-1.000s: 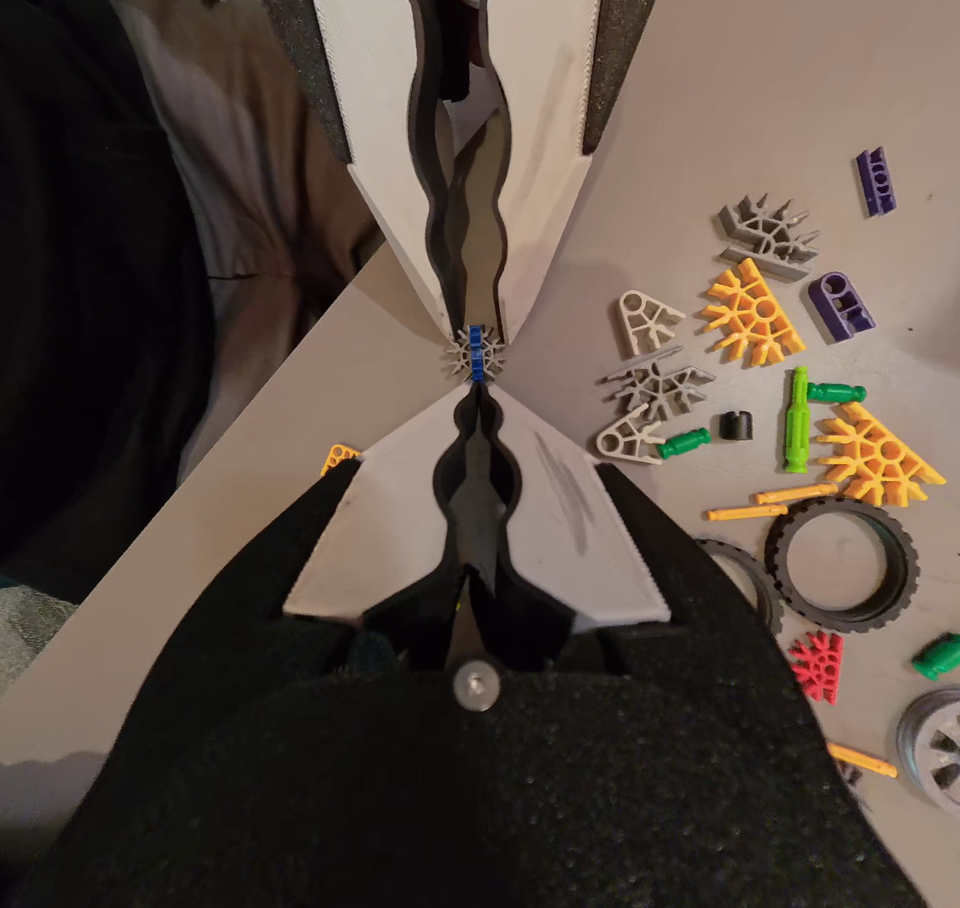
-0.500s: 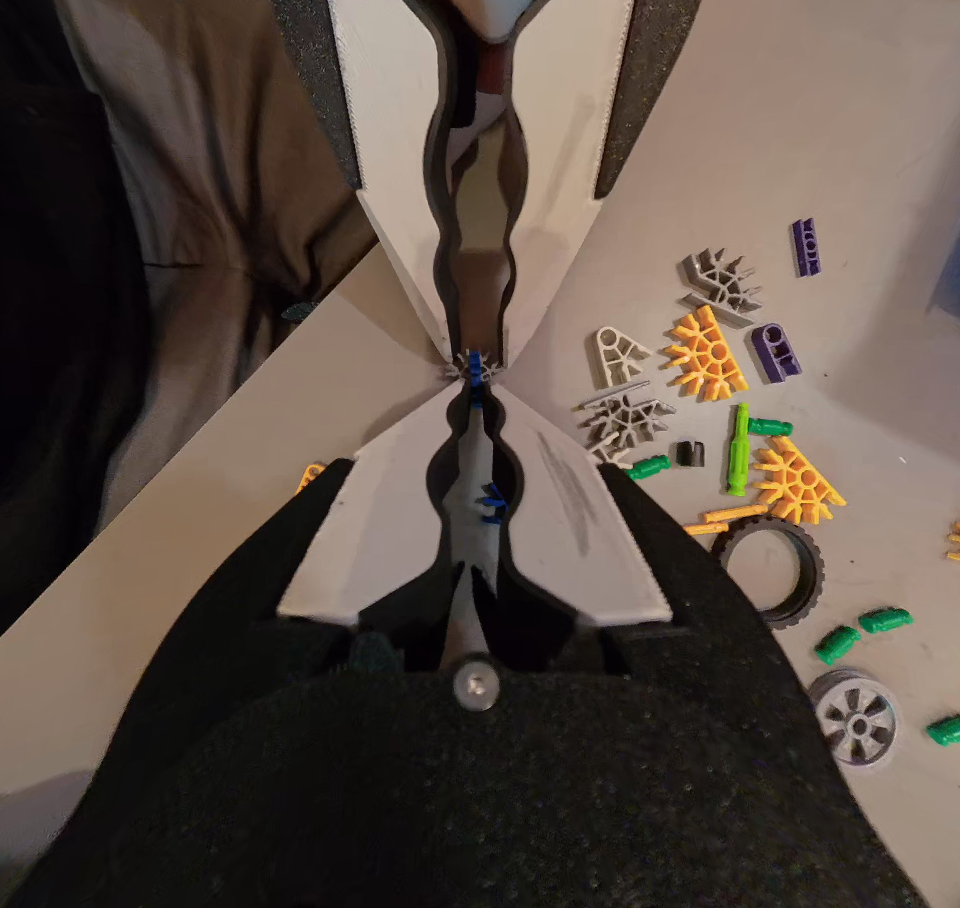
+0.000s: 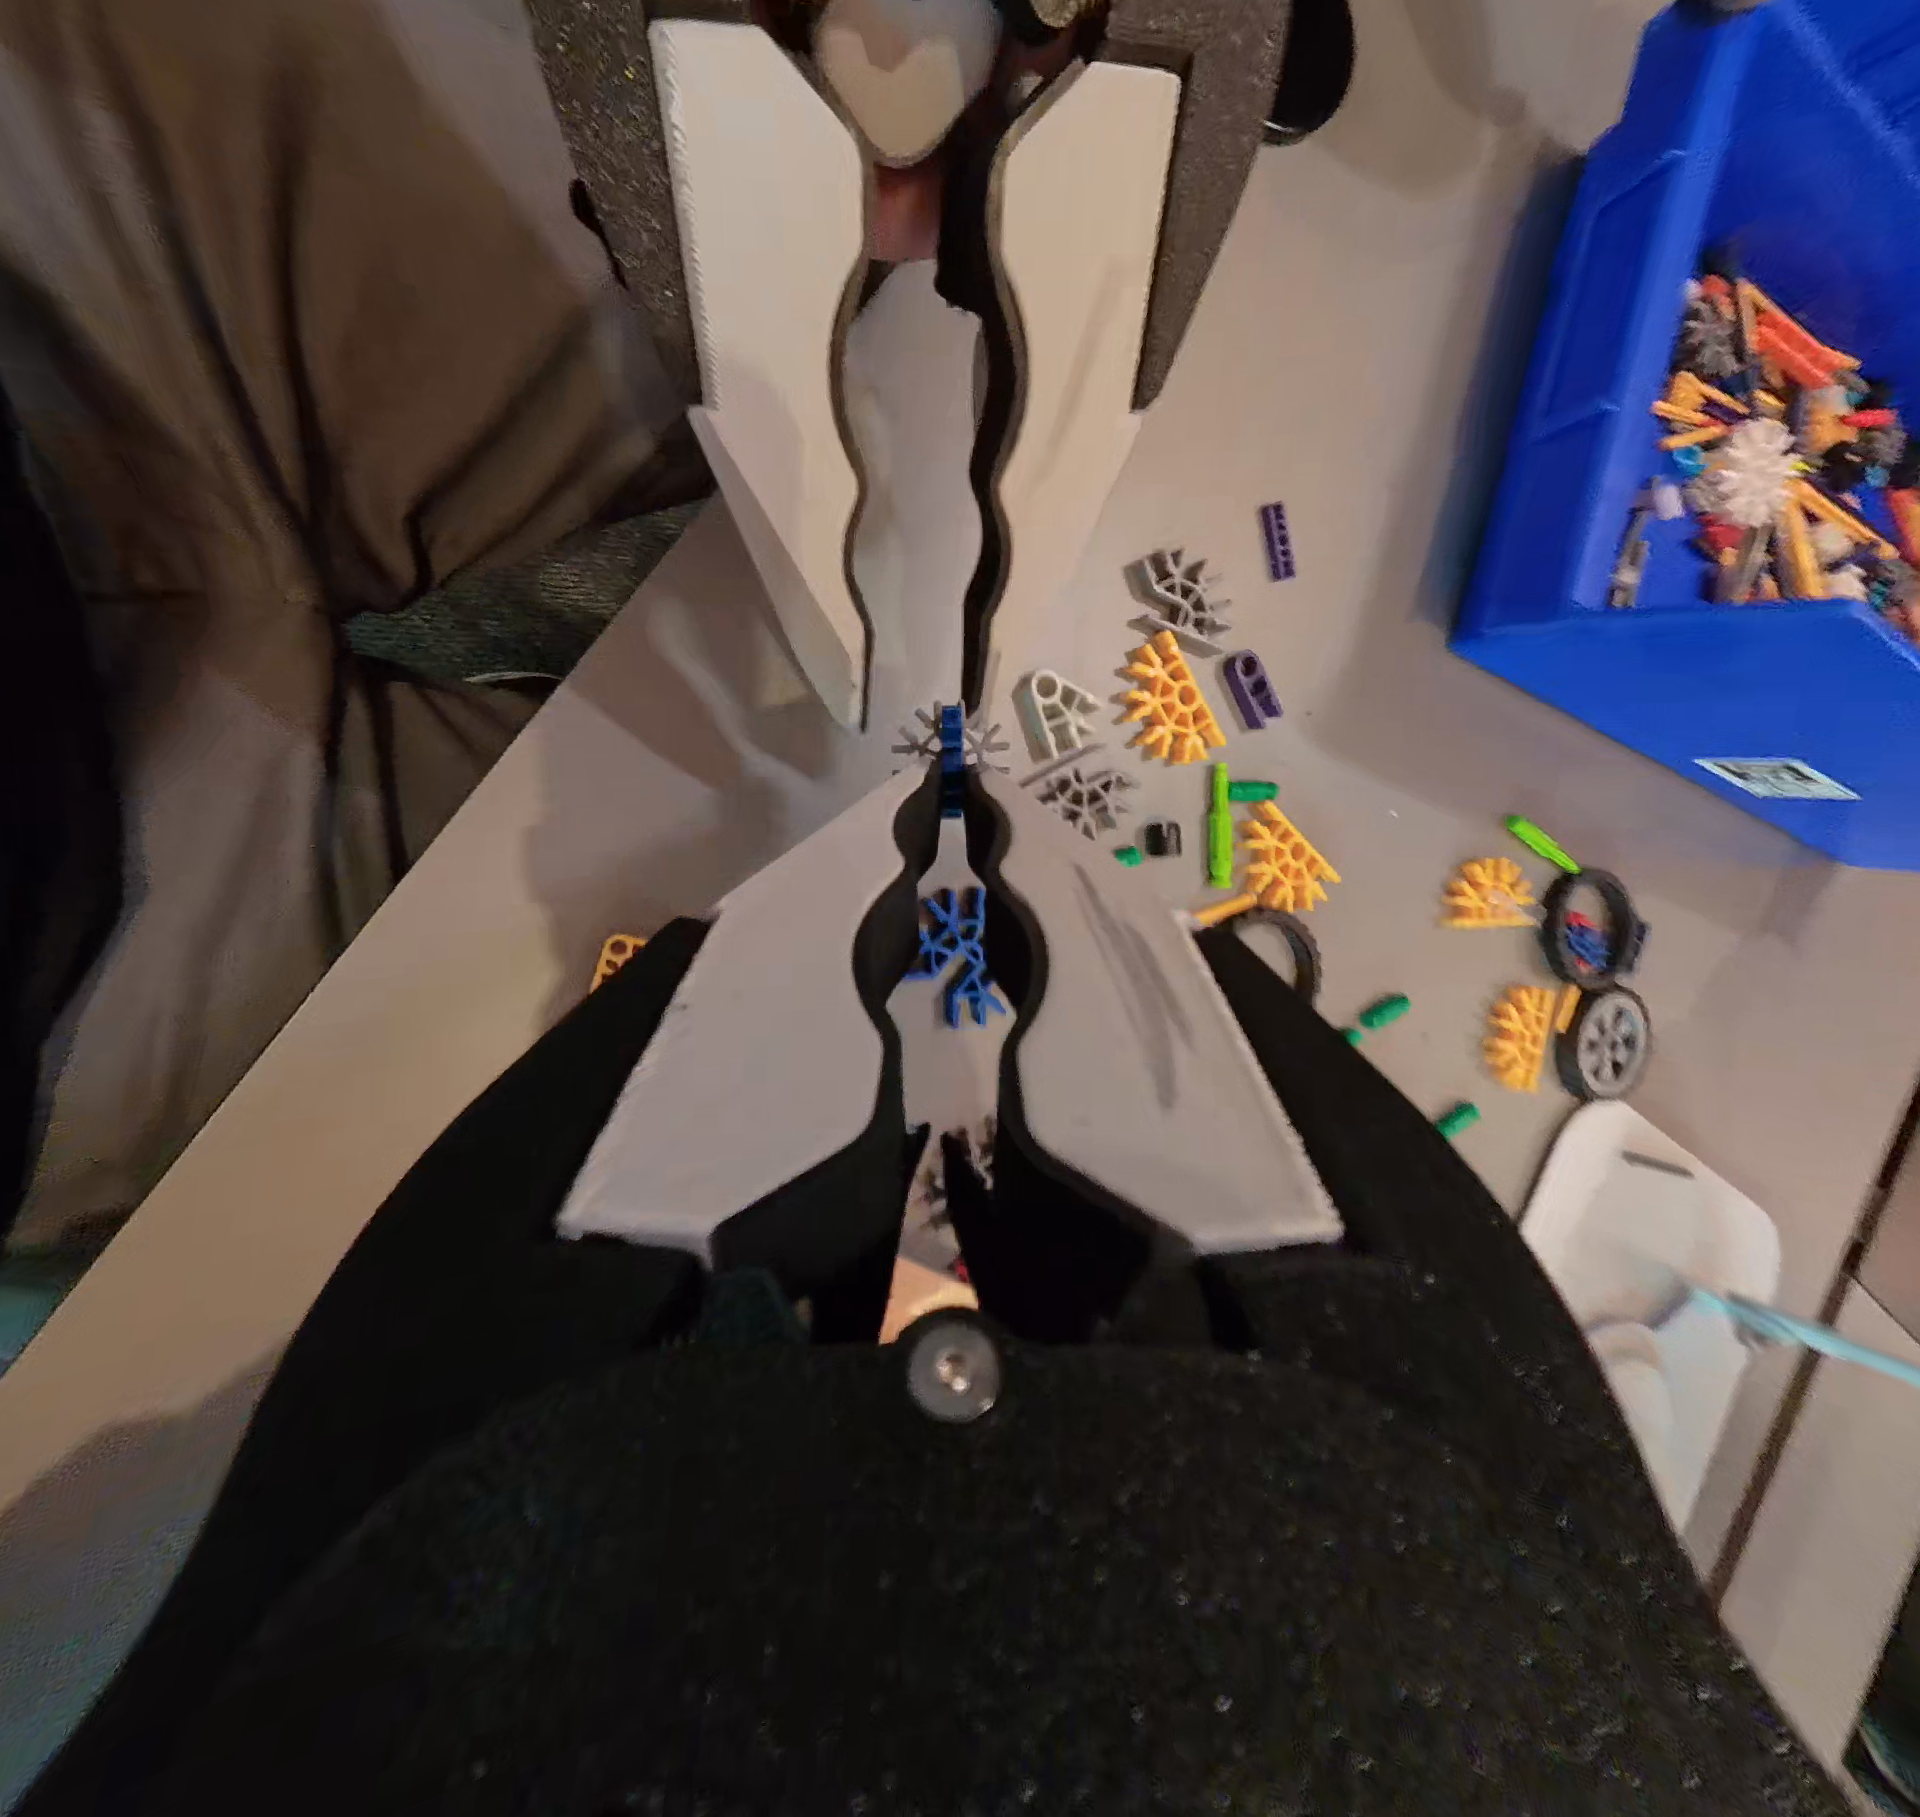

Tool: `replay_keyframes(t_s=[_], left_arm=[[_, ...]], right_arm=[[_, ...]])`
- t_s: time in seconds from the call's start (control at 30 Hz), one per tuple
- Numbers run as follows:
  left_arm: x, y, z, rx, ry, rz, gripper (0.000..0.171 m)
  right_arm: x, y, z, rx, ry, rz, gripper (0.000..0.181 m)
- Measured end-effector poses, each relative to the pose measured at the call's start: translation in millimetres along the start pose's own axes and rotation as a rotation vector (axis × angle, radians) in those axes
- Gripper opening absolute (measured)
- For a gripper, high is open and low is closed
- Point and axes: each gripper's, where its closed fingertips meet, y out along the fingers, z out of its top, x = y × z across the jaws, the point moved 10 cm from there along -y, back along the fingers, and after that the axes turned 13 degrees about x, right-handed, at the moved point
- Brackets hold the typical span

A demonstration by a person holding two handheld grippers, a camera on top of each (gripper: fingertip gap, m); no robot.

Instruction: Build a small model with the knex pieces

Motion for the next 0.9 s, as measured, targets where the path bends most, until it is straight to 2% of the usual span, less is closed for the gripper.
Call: replay_keyframes(t_s=[0.17,0.3,0.4,0.6,0.73,0.9], left_arm=[[3,12,6,0.051,-0.015,0.004,0.023],[2,23,9,0.061,-0.028,-0.005,0.026],[1,30,12,0.047,-0.03,-0.002,0.025],[8,39,18,0.009,-0.002,-0.035,0.024],[13,40,19,-0.023,-0.001,-0.066,0.024],[25,45,19,-0.084,0.026,-0.1,0.024]], right_arm=[[-9,-24,-17,0.108,0.119,-0.117,0.002],[-9,-40,-47,0.251,0.29,-0.166,0.002],[-10,-60,-71,0.306,0.396,-0.193,0.002],[-13,-91,-102,0.249,0.47,-0.156,0.002],[-17,-93,-111,0.217,0.476,-0.125,0.002],[-24,-85,-107,0.215,0.429,-0.071,0.002]])
